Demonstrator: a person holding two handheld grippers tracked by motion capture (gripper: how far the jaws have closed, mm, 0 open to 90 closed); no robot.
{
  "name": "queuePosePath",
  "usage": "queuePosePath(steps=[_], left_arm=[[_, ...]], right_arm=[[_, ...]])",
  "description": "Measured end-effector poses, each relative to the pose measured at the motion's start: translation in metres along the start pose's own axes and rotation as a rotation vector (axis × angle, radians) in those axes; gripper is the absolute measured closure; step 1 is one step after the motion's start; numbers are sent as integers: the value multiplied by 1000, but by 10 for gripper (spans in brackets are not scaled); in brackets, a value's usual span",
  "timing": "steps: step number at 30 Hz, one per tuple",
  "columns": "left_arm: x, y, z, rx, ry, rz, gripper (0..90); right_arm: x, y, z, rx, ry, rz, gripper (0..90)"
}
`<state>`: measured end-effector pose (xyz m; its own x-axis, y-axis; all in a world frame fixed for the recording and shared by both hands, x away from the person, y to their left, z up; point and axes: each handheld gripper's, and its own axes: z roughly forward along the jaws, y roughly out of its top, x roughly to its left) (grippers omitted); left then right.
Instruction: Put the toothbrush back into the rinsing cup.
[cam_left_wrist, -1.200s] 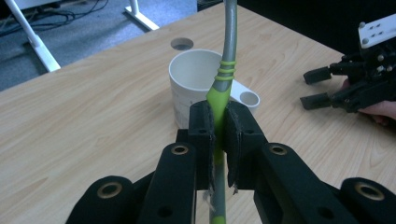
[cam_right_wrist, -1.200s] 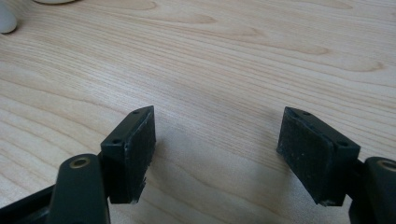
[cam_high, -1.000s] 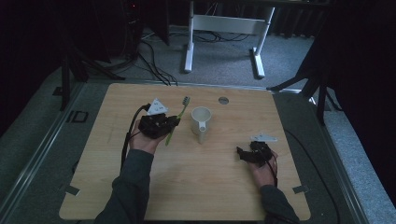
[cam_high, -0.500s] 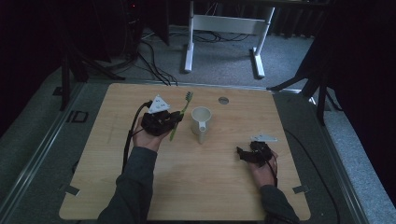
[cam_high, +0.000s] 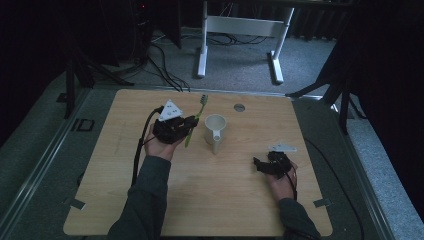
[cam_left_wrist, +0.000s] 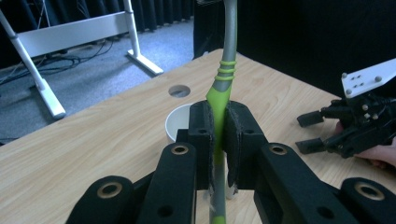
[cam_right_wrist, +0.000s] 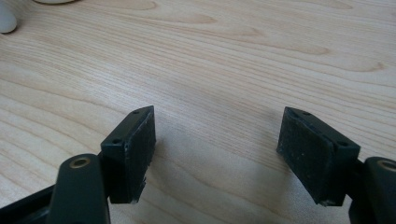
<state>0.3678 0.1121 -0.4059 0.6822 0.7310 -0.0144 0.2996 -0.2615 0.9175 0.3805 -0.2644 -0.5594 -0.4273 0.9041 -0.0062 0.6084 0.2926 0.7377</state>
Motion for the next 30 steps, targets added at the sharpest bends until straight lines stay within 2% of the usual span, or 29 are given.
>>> queuePosePath(steps=[12, 23, 30], left_arm=[[-5, 5, 6, -43, -1, 2, 819], [-8, 7, 11, -111, -24, -7, 819], [-6, 6, 17, -143, -54, -16, 819]], right_arm=[[0, 0, 0, 1, 0, 1, 273], [0, 0, 0, 1, 0, 1, 274], [0, 0, 0, 1, 0, 1, 274]])
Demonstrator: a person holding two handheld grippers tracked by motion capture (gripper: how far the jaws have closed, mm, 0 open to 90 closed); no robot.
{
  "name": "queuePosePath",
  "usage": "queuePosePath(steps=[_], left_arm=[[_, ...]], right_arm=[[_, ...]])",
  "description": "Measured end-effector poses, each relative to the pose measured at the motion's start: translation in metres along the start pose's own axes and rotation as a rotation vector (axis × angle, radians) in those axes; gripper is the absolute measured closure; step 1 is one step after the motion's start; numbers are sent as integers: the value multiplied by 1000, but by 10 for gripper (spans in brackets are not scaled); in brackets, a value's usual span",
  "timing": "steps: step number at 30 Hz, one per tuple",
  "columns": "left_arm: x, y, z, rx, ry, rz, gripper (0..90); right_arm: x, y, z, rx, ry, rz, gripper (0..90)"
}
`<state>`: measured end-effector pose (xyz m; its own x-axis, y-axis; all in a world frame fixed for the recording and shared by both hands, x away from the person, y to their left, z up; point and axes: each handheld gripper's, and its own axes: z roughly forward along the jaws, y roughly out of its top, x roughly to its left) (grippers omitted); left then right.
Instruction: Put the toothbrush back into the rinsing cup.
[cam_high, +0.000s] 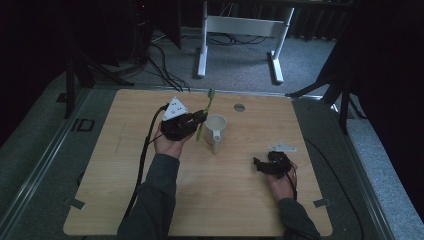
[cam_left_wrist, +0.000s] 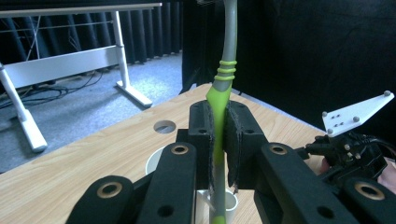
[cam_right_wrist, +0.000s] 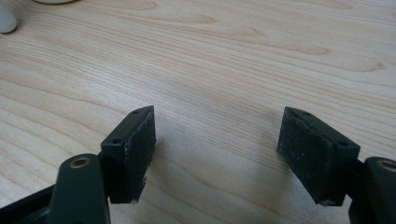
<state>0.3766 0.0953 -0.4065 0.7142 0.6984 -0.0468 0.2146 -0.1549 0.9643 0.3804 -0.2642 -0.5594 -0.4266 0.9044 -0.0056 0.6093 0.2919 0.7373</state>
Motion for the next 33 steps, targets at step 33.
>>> queuePosePath(steps=[33], left_arm=[[-3, -3, 24, -96, -16, -30, 818]], right_arm=[[0, 0, 0, -1, -2, 1, 274]])
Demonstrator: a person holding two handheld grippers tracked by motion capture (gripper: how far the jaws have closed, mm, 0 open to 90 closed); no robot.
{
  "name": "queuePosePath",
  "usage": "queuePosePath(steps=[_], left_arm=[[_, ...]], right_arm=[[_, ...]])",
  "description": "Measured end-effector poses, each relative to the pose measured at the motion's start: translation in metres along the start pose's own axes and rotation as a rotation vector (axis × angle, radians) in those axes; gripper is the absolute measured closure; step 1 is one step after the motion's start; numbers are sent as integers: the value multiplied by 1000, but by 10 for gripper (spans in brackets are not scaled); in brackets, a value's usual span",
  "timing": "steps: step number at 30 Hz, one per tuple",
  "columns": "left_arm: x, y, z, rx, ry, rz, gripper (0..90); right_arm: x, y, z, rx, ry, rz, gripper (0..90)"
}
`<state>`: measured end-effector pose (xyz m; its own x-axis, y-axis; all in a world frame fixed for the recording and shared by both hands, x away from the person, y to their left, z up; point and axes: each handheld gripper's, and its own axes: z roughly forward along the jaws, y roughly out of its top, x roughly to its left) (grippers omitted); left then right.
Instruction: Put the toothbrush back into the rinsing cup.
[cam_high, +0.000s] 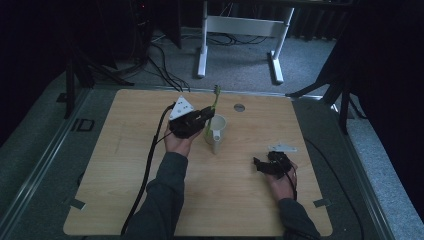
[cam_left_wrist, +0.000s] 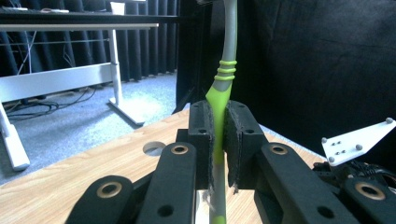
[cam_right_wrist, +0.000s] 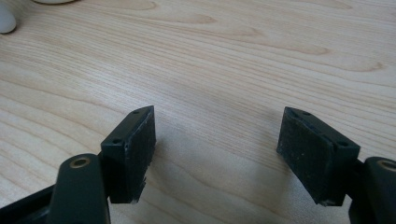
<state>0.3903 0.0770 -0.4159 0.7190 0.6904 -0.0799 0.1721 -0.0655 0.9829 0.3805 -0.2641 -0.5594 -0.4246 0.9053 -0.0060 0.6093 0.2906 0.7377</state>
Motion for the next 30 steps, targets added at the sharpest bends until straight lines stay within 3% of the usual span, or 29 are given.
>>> queuePosePath(steps=[30], left_arm=[[-1, -3, 14, -53, -17, 4, 818]], right_arm=[[0, 0, 0, 1, 0, 3, 274]])
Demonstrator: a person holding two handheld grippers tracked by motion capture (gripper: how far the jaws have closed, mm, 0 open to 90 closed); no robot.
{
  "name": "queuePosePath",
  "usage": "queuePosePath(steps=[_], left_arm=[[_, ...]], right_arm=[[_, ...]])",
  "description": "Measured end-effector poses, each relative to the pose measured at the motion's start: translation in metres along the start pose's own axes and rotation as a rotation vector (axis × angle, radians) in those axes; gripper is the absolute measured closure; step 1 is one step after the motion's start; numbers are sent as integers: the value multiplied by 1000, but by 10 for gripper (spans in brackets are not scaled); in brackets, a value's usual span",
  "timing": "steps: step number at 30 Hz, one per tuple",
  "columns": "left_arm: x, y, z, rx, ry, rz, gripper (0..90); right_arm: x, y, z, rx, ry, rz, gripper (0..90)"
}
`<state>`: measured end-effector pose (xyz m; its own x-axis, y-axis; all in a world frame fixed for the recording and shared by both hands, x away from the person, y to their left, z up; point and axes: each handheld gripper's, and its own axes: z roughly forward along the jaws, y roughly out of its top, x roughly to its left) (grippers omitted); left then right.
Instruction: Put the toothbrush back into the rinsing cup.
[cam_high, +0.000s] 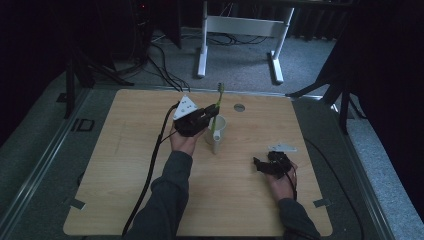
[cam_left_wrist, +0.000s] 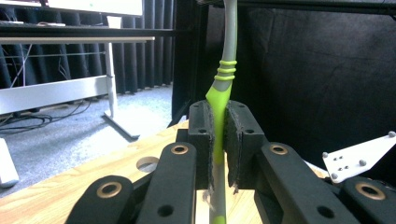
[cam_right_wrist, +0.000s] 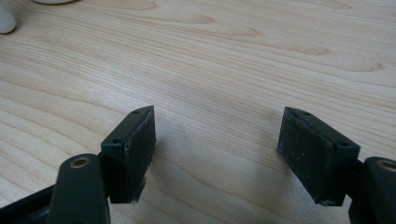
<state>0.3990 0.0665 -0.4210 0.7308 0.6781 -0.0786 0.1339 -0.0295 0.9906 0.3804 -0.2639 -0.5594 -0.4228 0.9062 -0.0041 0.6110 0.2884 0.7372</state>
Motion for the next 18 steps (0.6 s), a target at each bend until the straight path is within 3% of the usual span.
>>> queuePosePath(steps=[18], left_arm=[[1, -1, 3, -15, -1, -5, 818]], right_arm=[[0, 0, 0, -1, 0, -2, 274]])
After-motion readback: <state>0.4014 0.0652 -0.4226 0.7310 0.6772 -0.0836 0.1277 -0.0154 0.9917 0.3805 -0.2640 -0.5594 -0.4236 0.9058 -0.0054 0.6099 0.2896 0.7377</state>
